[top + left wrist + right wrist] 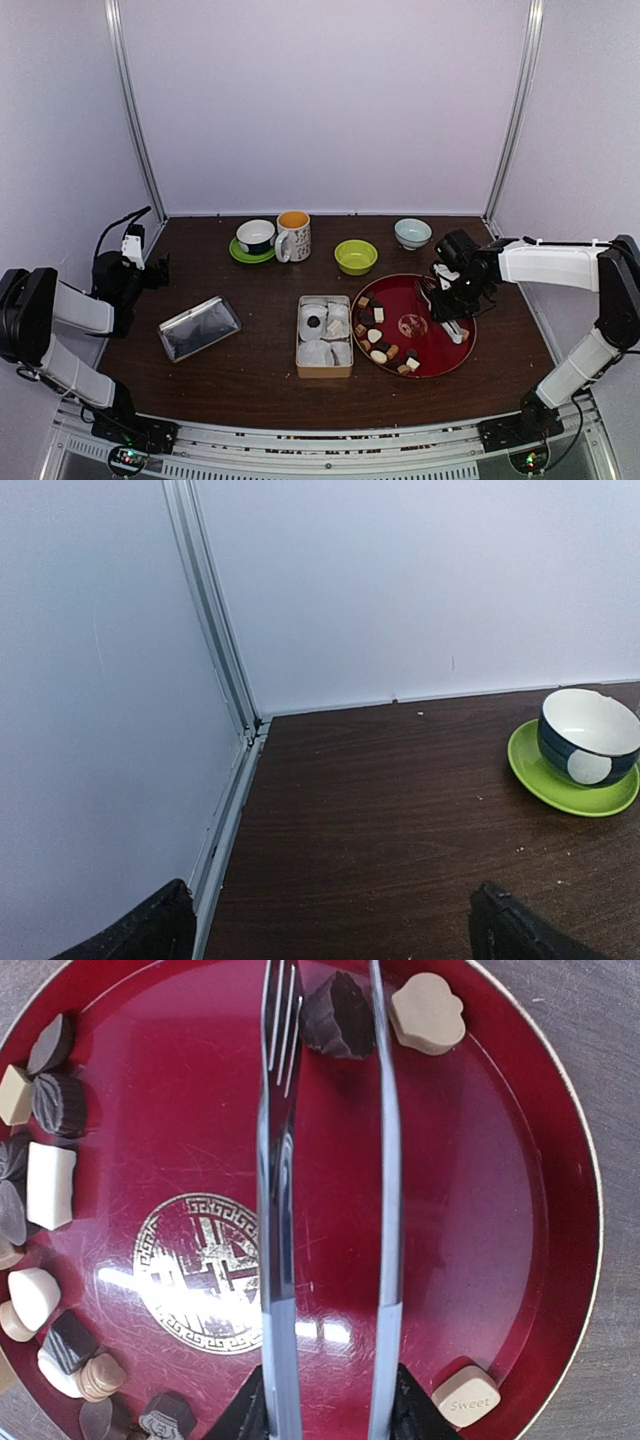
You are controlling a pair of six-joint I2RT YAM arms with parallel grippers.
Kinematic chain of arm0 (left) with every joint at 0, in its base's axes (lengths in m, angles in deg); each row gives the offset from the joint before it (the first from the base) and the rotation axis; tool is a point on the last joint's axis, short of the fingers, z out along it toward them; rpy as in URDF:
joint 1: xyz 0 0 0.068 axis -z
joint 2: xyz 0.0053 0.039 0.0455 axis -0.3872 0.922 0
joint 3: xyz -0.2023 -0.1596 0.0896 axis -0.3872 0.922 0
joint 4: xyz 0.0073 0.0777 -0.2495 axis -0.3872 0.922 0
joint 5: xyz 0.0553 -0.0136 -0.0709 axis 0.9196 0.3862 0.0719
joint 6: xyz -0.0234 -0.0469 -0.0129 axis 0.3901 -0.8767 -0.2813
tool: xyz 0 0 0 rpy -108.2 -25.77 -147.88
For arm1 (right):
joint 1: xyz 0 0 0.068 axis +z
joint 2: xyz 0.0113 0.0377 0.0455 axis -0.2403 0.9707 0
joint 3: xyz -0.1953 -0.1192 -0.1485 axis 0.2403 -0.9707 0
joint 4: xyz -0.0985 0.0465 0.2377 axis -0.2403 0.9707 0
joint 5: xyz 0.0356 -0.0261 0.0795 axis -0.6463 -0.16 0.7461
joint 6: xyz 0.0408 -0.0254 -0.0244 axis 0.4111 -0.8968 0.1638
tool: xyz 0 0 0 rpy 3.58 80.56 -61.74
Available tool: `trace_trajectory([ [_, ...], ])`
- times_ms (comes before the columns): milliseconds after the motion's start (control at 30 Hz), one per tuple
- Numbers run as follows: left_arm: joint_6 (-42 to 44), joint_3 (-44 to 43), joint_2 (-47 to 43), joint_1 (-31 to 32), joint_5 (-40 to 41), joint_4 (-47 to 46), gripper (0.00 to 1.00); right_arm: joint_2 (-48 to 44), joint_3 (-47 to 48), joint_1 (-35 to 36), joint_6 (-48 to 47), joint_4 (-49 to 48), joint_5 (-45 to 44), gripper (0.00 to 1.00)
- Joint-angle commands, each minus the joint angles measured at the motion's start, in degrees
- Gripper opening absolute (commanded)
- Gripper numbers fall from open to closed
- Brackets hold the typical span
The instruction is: Pack the chocolate
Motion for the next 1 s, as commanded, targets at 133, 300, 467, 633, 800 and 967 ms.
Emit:
trace_trajectory([
  [133, 0.6, 0.3, 0.3, -0.4, -0.6, -3.2, 0.98, -1.0, 1.6, -0.3, -0.9, -1.1, 1.1, 0.26],
  [300, 0.6, 0.3, 0.3, -0.5, -0.6, -3.1, 0.98, -4.1, 1.0, -0.3, -2.8, -1.1, 5.6, 0.21],
  [467, 0.6, 0.3, 0.3, -0.5, -0.5, -3.1, 0.98, -8.4, -1.1, 0.7, -5.7, -2.8, 18.7, 0.21],
  [633, 0.6, 0.3, 0.3, -0.5, -0.6, -3.2, 0.98, -10.8, -3.6, 5.3, -7.4, -4.4, 30.3, 0.21],
  [800, 0.6, 0.3, 0.3, -0.5, -0.6, -3.2, 0.98, -10.8, -3.0, 12.7, -9.3, -3.0, 33.4, 0.19],
  [967, 0.6, 0.3, 0.3, -0.5, -0.5, -3.2, 0.98, -8.8, -0.6, 17.7, -9.4, -2.7, 33.2, 0.19],
])
